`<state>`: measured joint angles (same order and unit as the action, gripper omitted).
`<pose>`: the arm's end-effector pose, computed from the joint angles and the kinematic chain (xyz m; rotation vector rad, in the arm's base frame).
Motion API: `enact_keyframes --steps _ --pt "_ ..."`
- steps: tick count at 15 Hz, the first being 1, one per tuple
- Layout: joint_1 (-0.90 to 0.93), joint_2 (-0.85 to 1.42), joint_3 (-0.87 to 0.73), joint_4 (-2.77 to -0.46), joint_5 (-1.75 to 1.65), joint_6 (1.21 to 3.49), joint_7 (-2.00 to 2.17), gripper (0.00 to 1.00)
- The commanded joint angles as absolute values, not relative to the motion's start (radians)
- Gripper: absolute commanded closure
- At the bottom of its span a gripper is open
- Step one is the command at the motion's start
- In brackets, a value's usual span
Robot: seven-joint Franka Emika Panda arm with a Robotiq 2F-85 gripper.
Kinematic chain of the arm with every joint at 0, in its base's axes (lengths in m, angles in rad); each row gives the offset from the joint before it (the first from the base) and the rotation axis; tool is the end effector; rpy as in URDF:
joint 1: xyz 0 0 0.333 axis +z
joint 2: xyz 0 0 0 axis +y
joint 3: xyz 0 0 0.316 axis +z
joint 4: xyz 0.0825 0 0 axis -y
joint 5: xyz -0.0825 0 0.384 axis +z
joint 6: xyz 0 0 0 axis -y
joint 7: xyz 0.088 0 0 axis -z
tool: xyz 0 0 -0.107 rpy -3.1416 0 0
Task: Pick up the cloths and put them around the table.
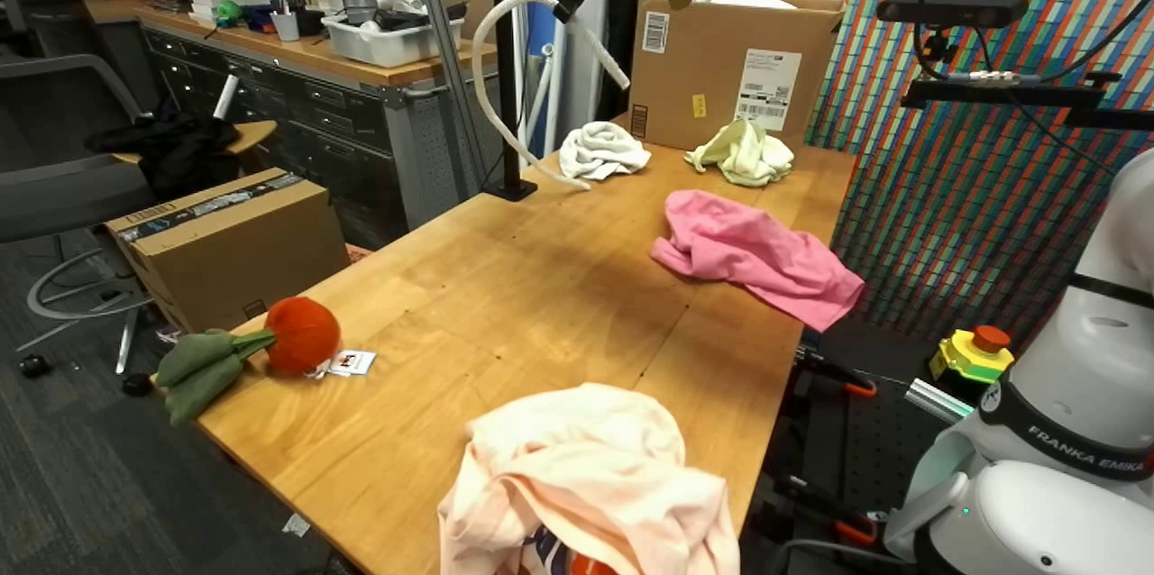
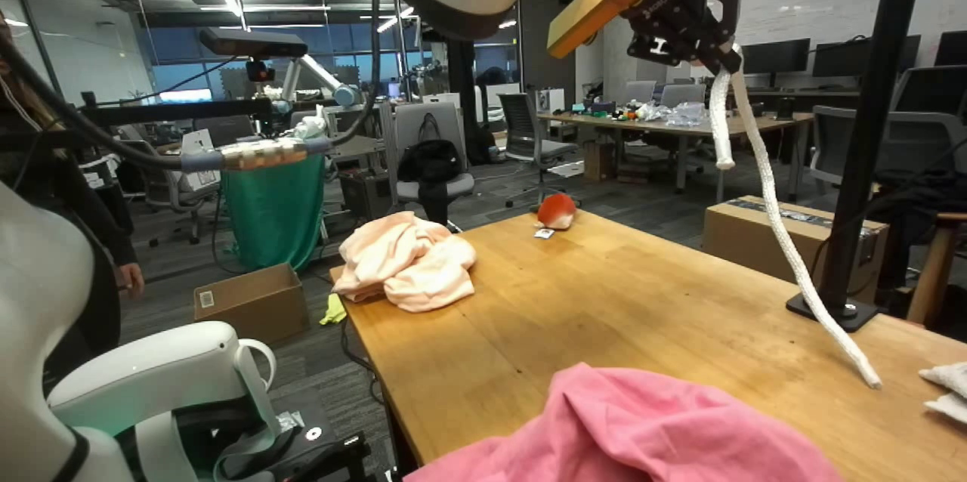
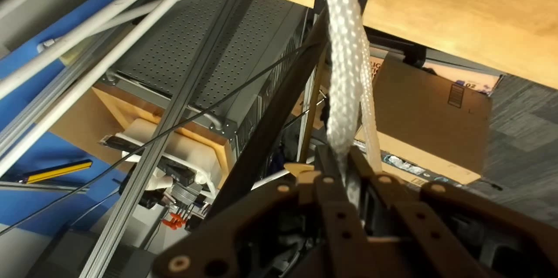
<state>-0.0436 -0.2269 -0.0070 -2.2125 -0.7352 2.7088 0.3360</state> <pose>0.5276 -0.0035 0.5500 2.5218 0.2208 1.0124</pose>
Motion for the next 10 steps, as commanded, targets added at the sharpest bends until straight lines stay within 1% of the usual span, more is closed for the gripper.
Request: enact_keyframes --steps 1,5,7,10 --pt "-0.047 -0.27 0.01 -2.239 -0.679 2.734 0.291 0.95" --pt "0.042 -0.279 -0.005 -2.26 -0.359 2.624 0.01 0.95" --pt "0.079 -0.28 -0.006 -2.238 -0.222 2.503 -0.114 0.95" --pt "0.09 -0.276 0.011 -2.182 -0.152 2.32 -0.18 0.95"
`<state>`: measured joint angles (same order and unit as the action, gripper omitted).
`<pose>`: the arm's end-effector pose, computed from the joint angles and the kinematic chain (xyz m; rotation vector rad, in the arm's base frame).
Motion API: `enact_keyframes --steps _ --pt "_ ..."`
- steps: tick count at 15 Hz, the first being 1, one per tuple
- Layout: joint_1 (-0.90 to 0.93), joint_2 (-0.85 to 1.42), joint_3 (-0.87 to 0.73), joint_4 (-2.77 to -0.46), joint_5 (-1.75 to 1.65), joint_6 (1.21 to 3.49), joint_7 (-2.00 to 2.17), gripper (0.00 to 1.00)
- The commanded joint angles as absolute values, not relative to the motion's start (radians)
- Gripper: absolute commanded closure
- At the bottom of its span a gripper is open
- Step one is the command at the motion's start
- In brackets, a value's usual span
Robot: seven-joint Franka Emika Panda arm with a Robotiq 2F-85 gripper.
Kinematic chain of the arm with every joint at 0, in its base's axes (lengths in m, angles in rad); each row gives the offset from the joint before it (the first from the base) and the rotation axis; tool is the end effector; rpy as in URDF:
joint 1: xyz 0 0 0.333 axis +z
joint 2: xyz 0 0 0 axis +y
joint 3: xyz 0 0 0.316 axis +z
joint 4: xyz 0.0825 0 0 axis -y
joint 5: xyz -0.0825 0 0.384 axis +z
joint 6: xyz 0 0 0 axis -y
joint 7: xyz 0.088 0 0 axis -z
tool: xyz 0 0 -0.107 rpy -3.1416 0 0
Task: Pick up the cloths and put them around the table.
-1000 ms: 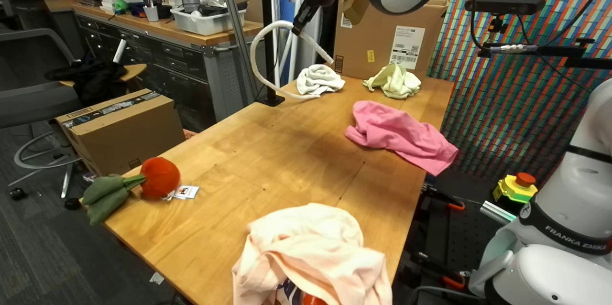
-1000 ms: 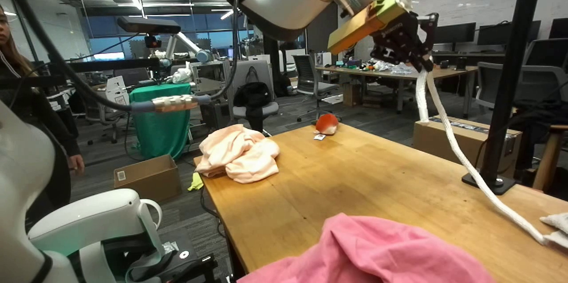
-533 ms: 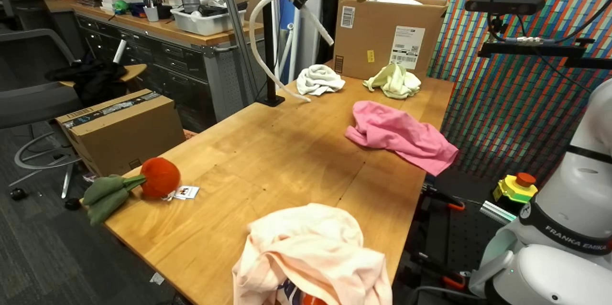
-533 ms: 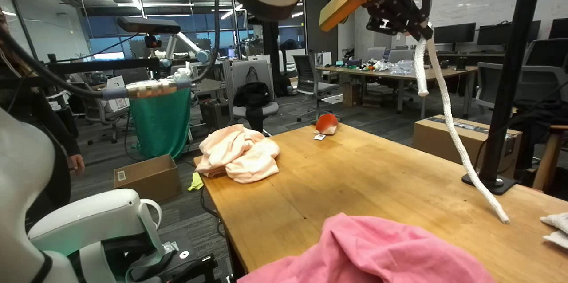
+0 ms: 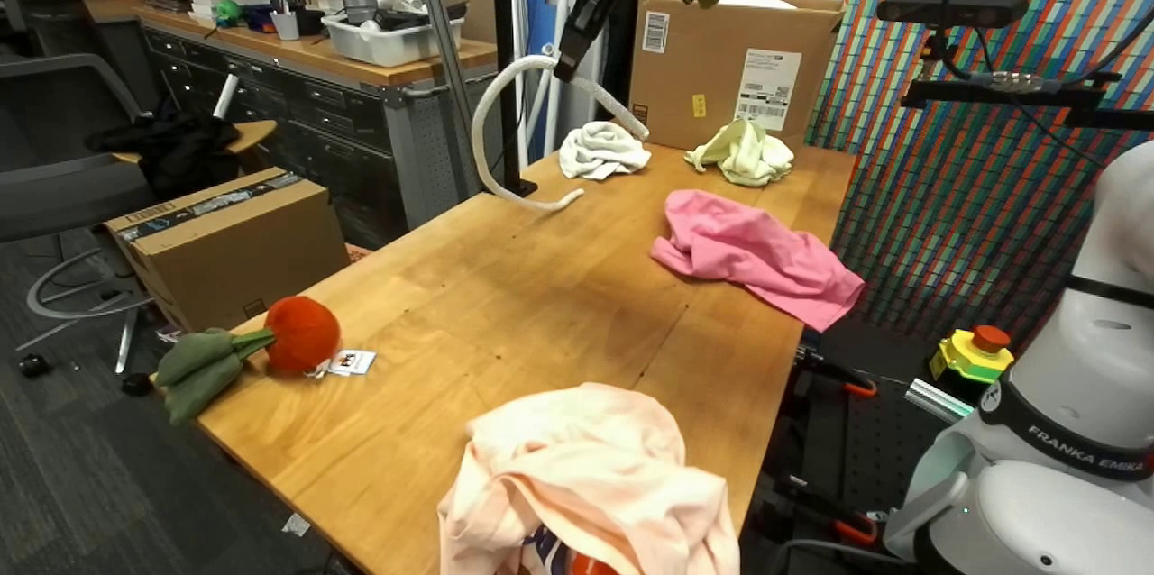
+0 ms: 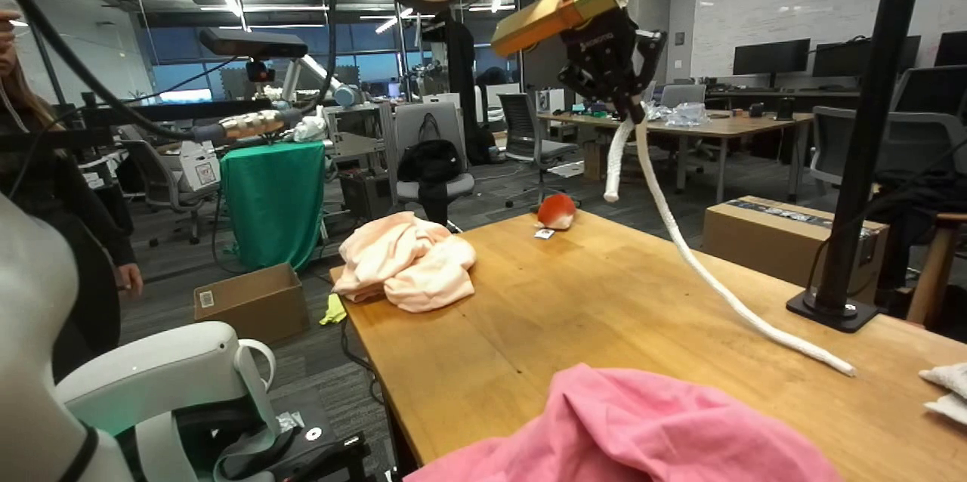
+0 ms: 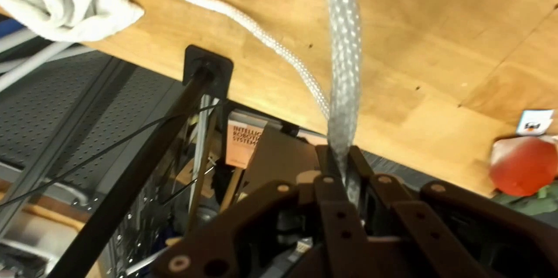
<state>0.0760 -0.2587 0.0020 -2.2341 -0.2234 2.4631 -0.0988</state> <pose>0.5107 0.0403 0.5309 2.8359 0.4522 0.7099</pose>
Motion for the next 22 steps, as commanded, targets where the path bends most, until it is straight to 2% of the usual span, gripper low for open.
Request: enact_keyframes --steps 1,10,22 --pt "0.093 -0.278 0.011 -2.169 -0.138 2.274 -0.2 0.95" --pt "0.099 -0.206 0.001 -2.045 -0.022 2.078 -0.324 0.95" --pt "0.06 0.183 0.022 -1.818 -0.035 2.017 -0.292 0.95"
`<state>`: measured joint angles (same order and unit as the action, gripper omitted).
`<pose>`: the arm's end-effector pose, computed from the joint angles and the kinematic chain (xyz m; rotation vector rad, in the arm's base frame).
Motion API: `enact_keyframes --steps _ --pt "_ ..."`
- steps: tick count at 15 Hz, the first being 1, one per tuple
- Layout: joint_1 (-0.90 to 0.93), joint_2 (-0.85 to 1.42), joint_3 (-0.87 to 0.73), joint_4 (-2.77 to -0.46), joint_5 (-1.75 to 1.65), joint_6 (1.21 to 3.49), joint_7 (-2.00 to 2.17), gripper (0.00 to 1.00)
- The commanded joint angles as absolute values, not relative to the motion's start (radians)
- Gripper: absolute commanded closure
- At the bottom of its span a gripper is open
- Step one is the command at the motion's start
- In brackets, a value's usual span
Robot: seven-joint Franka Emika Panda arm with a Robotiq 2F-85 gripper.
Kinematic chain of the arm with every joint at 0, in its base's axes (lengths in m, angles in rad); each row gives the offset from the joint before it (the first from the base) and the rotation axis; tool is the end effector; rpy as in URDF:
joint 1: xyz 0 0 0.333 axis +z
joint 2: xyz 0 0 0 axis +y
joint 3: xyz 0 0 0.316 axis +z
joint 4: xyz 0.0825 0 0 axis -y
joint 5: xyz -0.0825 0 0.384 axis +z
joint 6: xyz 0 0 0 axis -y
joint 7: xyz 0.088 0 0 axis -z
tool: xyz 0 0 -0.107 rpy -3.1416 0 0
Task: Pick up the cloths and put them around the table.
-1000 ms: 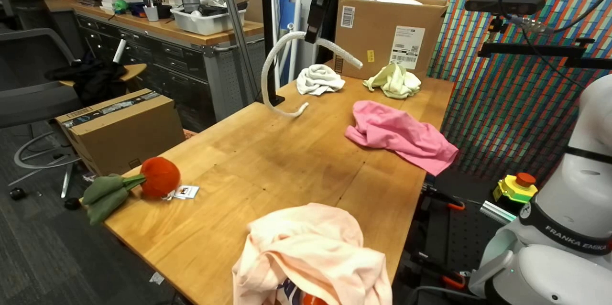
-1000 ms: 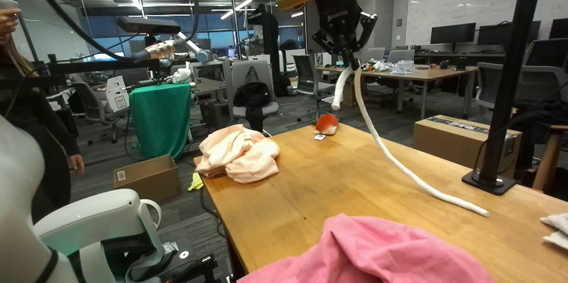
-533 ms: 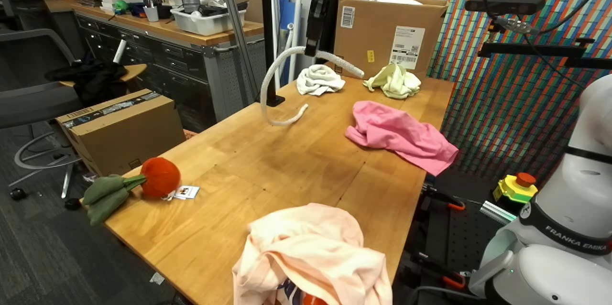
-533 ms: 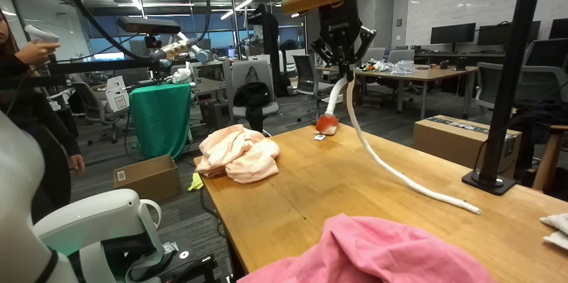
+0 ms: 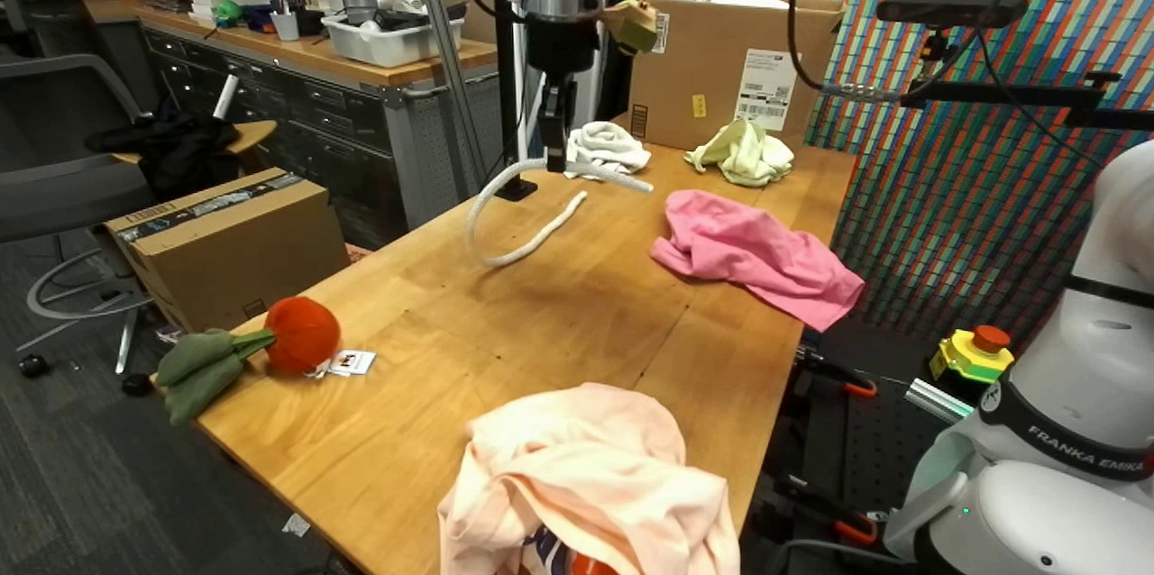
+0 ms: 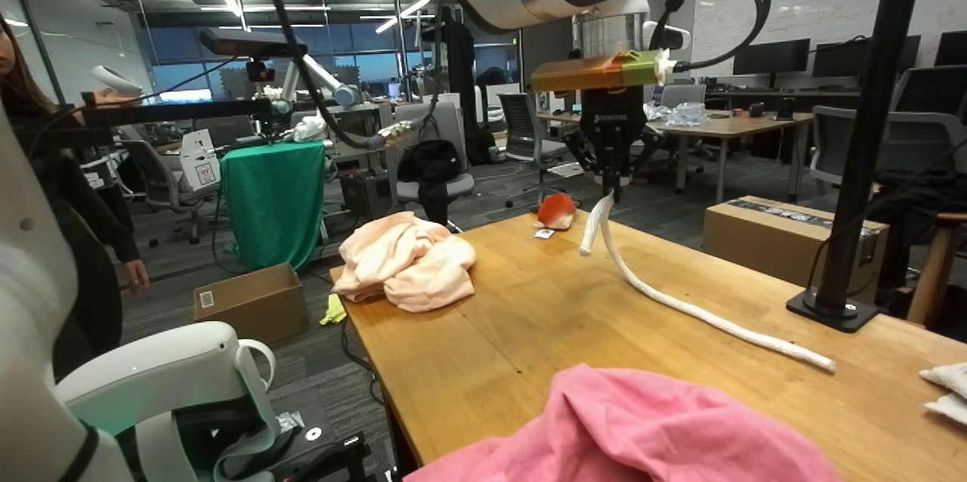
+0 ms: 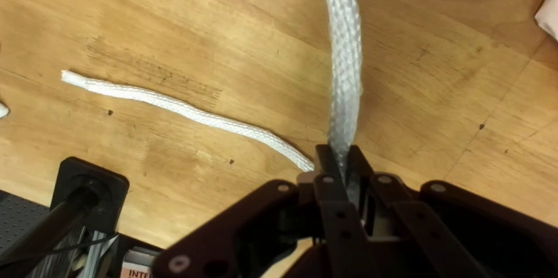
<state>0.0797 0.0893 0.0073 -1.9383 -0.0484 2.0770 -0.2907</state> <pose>0.5826 0.0483 0.4426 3.0321 0.6148 0.0694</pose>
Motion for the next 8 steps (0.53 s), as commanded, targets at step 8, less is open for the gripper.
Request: enact_keyframes --steps 8 --pt "0.038 0.332 0.012 -1.672 -0.079 1.998 -0.251 0.95"
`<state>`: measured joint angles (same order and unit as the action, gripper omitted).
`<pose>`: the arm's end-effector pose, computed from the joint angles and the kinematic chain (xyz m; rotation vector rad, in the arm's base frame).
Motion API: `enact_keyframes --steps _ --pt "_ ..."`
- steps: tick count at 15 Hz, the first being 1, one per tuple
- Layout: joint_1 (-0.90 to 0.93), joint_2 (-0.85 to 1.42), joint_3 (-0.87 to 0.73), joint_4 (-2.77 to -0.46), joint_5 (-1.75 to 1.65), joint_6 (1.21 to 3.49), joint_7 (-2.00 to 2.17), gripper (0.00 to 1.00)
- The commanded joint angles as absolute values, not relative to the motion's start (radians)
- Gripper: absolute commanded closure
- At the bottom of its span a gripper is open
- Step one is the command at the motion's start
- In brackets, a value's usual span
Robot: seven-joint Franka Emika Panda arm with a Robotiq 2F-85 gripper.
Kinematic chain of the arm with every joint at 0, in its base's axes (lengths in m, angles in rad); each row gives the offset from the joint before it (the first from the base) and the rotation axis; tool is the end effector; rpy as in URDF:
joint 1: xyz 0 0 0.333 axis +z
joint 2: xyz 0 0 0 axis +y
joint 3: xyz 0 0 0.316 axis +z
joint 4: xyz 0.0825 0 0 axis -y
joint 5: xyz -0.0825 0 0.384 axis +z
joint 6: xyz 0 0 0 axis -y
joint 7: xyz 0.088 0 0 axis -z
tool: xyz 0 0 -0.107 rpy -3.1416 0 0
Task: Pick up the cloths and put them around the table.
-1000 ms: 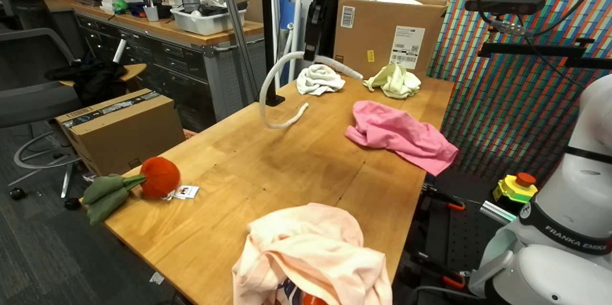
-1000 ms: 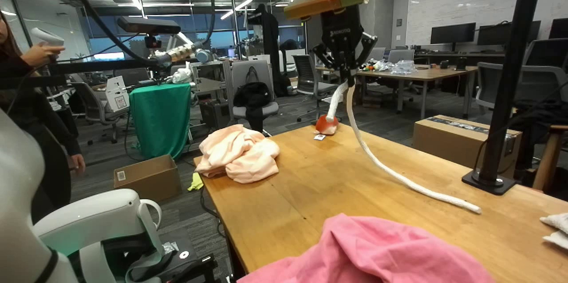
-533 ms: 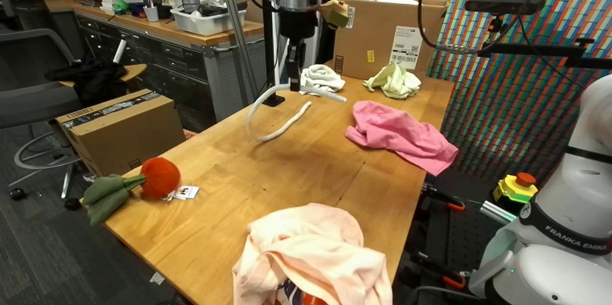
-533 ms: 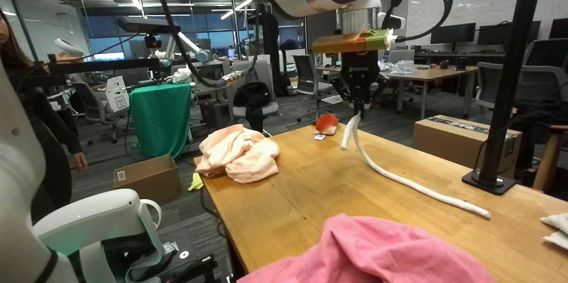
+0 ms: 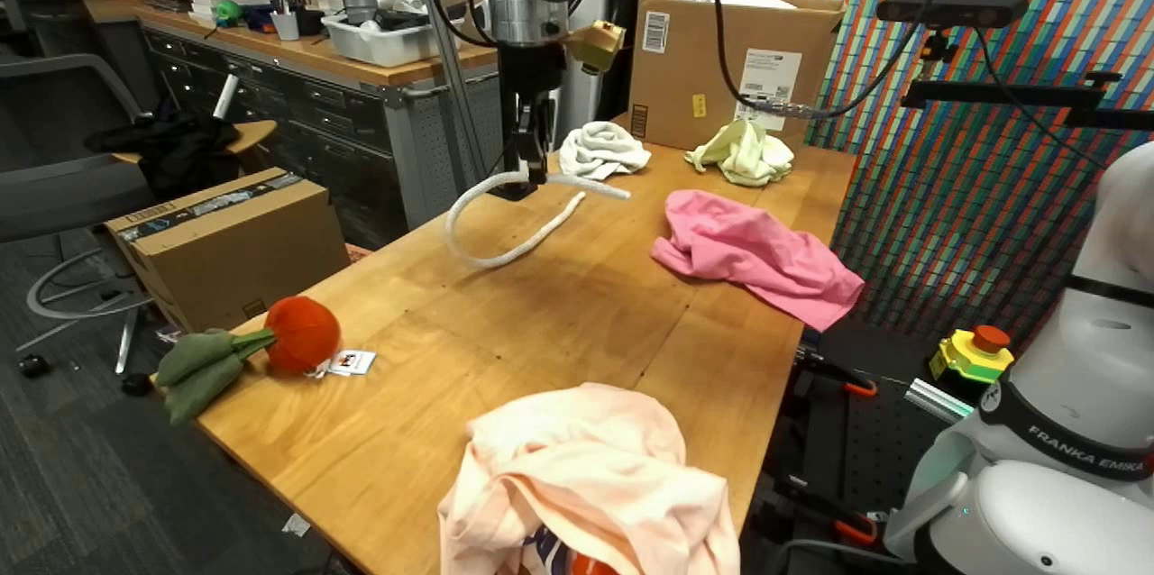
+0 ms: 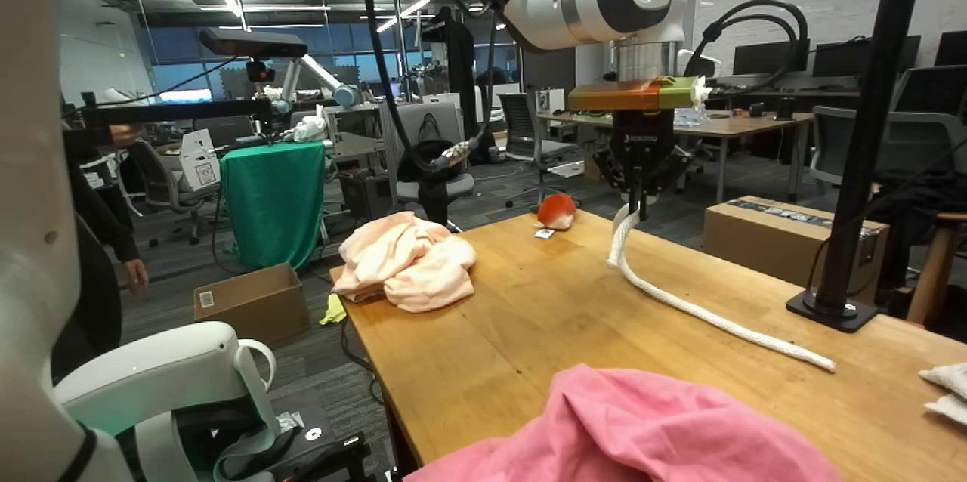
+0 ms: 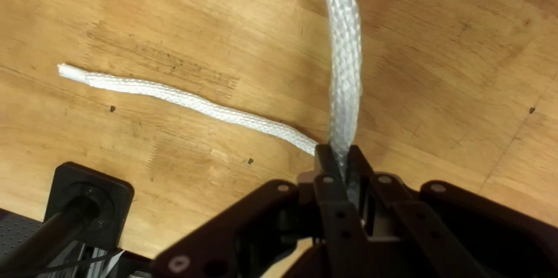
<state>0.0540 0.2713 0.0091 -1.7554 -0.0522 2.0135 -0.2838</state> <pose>0.6308 0.0364 0.4123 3.0459 0.5688 -0.0279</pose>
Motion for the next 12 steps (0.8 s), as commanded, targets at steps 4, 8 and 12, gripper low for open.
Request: enact_keyframes --steps 4,8,12 --pt "0.021 0.398 0.003 -1.64 -0.1 2.043 -0.226 0.95" --pt "0.006 0.464 -0.01 -1.618 -0.12 2.079 -0.195 0.95" --pt "-0.008 0.504 -0.018 -1.619 -0.118 2.106 -0.165 0.95"
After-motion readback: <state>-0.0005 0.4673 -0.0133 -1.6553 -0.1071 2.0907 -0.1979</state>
